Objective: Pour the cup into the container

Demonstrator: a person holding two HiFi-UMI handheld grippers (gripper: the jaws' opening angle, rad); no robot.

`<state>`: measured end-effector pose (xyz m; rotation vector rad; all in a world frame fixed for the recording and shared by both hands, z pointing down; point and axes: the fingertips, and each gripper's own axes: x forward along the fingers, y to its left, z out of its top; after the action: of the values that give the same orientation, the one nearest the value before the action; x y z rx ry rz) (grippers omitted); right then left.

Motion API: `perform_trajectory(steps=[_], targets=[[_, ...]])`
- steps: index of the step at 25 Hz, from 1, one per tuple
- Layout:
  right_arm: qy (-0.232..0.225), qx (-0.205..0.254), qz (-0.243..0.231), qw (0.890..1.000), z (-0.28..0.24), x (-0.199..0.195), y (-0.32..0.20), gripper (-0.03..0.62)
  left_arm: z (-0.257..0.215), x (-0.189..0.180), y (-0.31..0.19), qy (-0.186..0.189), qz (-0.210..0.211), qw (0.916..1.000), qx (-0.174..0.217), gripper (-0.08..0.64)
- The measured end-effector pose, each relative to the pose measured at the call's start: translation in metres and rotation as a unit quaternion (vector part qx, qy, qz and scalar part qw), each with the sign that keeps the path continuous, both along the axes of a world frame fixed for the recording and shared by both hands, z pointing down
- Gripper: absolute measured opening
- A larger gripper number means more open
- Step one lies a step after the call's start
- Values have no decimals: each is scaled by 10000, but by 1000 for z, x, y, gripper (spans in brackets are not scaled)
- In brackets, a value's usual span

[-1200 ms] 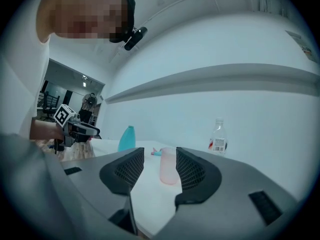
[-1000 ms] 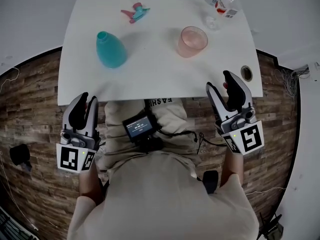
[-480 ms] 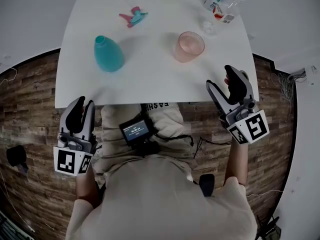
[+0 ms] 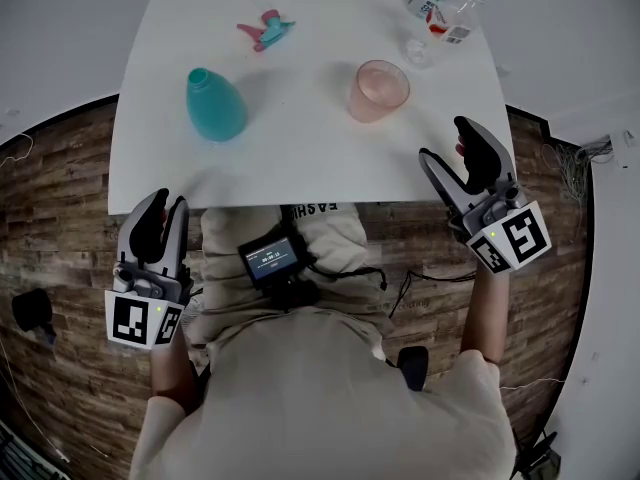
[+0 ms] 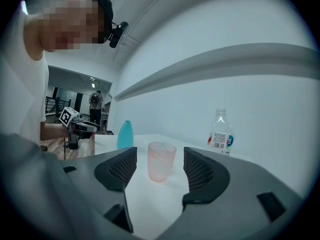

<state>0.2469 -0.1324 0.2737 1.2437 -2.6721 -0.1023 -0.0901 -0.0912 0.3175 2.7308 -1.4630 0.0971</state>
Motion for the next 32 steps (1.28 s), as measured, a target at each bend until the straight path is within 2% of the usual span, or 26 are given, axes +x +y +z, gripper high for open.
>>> perform_trajectory(steps=[7,16,32], targets=[[166,-136,-125,9997,4,-2,-8,273,-2,-2,-1,-25,6,10000,23,104],[121,-282,-372,9988,5,-7,-18,278,-3,-5,-2,-32,-9,10000,47,104],[115,-668,-925,9934,21,-16,-36,336,-1,-8,-2,-27,-23,10000,29,104]])
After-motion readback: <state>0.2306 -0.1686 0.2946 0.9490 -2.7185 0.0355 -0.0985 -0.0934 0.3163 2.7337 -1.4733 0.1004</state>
